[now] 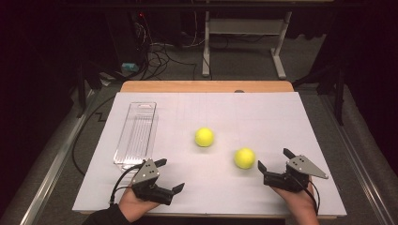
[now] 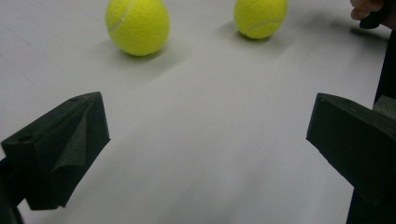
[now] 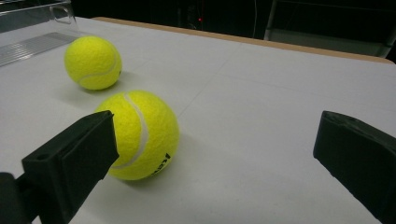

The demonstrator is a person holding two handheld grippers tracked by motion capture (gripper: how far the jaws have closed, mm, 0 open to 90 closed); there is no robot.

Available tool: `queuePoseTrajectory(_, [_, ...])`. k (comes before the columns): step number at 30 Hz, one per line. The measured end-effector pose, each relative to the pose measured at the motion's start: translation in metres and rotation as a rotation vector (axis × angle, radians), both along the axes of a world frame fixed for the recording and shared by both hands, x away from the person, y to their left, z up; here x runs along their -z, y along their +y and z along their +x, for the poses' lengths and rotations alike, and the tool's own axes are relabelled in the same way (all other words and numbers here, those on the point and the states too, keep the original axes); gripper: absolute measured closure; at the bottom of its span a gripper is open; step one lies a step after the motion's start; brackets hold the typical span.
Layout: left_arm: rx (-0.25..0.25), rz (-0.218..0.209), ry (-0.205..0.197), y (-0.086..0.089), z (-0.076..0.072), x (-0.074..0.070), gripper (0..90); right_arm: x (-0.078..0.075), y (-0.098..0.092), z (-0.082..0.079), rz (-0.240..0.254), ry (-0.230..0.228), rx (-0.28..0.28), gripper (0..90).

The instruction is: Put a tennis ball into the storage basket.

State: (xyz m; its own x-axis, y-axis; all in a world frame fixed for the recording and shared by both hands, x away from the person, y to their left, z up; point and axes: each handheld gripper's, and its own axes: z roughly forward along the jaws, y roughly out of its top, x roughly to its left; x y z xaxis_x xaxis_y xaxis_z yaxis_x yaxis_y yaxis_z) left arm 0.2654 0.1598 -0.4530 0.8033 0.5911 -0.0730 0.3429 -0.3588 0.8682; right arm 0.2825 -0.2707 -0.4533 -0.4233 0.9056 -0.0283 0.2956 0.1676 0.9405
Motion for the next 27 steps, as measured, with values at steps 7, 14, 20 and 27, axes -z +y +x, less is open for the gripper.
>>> queuePoseTrajectory(7, [0.008,0.037,0.043,-0.005,0.002,0.005,0.1,0.001,0.000,0.000,-0.001,0.002,0.000,0.0])
queuePoseTrajectory(14, [0.014,0.072,0.078,-0.008,0.005,0.010,0.1,0.002,0.001,0.001,0.003,0.009,-0.007,0.0])
queuePoseTrajectory(20, [0.013,0.098,0.105,-0.009,0.007,0.013,0.1,0.003,0.001,0.001,0.003,0.008,-0.010,0.0])
queuePoseTrajectory(27, [0.021,0.134,0.153,-0.012,0.010,0.017,0.1,0.003,0.001,0.001,0.001,0.017,-0.012,0.0])
